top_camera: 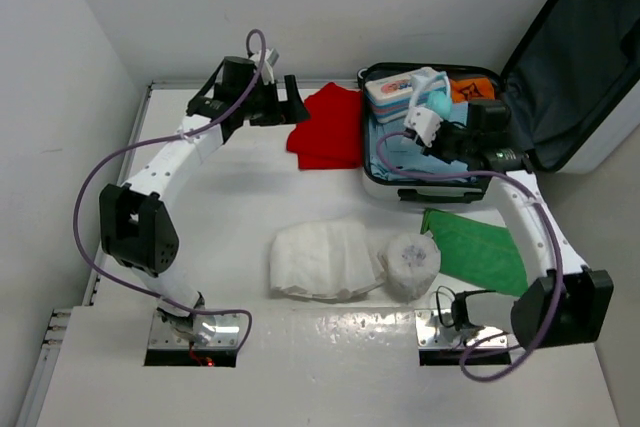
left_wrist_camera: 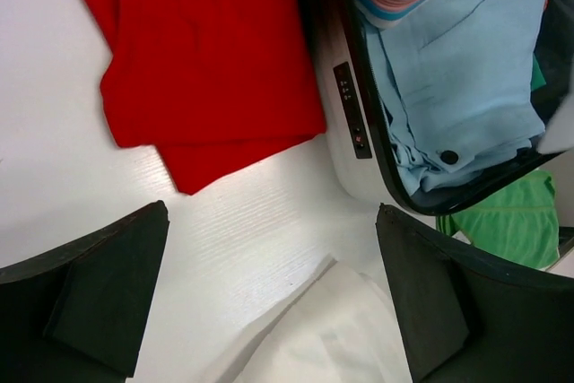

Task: Pack the luggage

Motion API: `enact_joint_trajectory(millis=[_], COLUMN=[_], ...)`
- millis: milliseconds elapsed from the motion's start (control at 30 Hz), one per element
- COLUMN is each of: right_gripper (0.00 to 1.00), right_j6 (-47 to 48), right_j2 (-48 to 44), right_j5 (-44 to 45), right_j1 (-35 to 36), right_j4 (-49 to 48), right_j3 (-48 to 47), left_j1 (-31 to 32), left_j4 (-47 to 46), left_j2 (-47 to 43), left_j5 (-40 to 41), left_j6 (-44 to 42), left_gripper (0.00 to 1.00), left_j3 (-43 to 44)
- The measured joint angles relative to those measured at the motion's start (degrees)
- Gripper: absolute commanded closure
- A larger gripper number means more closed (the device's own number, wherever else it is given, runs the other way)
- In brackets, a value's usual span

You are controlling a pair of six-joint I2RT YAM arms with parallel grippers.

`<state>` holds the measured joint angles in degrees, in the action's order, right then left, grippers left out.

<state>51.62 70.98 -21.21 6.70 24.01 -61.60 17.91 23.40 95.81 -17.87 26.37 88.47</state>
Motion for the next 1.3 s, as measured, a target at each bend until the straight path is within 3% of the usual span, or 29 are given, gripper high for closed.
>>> enact_joint_trajectory(millis=[267, 433, 500, 533, 567, 667, 700, 800, 933, 1033, 1133, 1267, 1300], right_gripper=[1.00, 1.00, 0.95, 0.92, 0.77, 0.49, 0.32, 0.16, 0.16, 0.16, 0.16, 0.16, 0.16], right_j6=[-5.8, -7.4, -7.6, -7.4, -7.1, -6.3, -6.6, -7.9, -13.3, -19.8, -24.9, -31.5, -32.8], right_j2=[12.4, 16.5, 16.7, 16.9, 17.2, 18.7, 19.1, 18.5, 14.6, 8.9, 3.9, -0.3, -0.4], right_j5=[-10.3, -14.4, -15.3, -15.7, -16.1, -16.3, -16.4, -16.3, -16.7, -18.1, -19.3, -19.9, -19.8], right_j1=[-18.9, -22.4, -23.0, -23.3, -23.6, -24.9, -25.4, -26.5, -26.8, -25.0, -22.2, -15.0, -13.2], right_j4=[-4.8, -7.9, -8.4, -8.3, -8.2, -6.8, -6.5, -6.7, -5.1, -4.8, -5.9, -8.3, -9.0], right_j3=[6.9, 8.1, 8.1, 8.1, 8.0, 7.5, 7.3, 6.1, 5.8, 4.6, 2.9, 1.7, 1.6], left_j1=[0.0, 0.0, 0.0, 0.0, 0.0, 0.0, 0.0, 0.0, -0.3, -1.2, -1.7, -1.0, -0.5], left_j4=[-1.7, -1.8, -1.9, -1.8, -1.7, -1.6, -1.4, -2.0, -4.4, -6.4, -8.5, -10.7, -11.5], left_j2=[0.2, 0.2, 0.2, 0.2, 0.3, 1.7, 2.9, 9.2, 20.2, 28.0, 31.4, 35.7, 36.9], left_j5=[1.6, 4.2, 5.7, 6.4, 7.1, 8.9, 9.2, 9.8, 8.1, 5.2, 3.6, 3.2, 2.8], left_j6=[-1.1, -2.7, -3.5, -3.9, -4.3, -5.7, -6.0, -5.9, -3.2, 0.4, 3.0, 5.8, 6.8], left_gripper=[0.01, 0.01, 0.01, 0.01, 0.01, 0.01, 0.01, 0.01, 0.01, 0.12, 0.15, 0.34, 0.34], left_j3=[-3.8, -8.2, -9.7, -10.3, -10.7, -10.2, -9.0, -4.1, 1.8, 3.8, 7.5, 12.2, 12.6])
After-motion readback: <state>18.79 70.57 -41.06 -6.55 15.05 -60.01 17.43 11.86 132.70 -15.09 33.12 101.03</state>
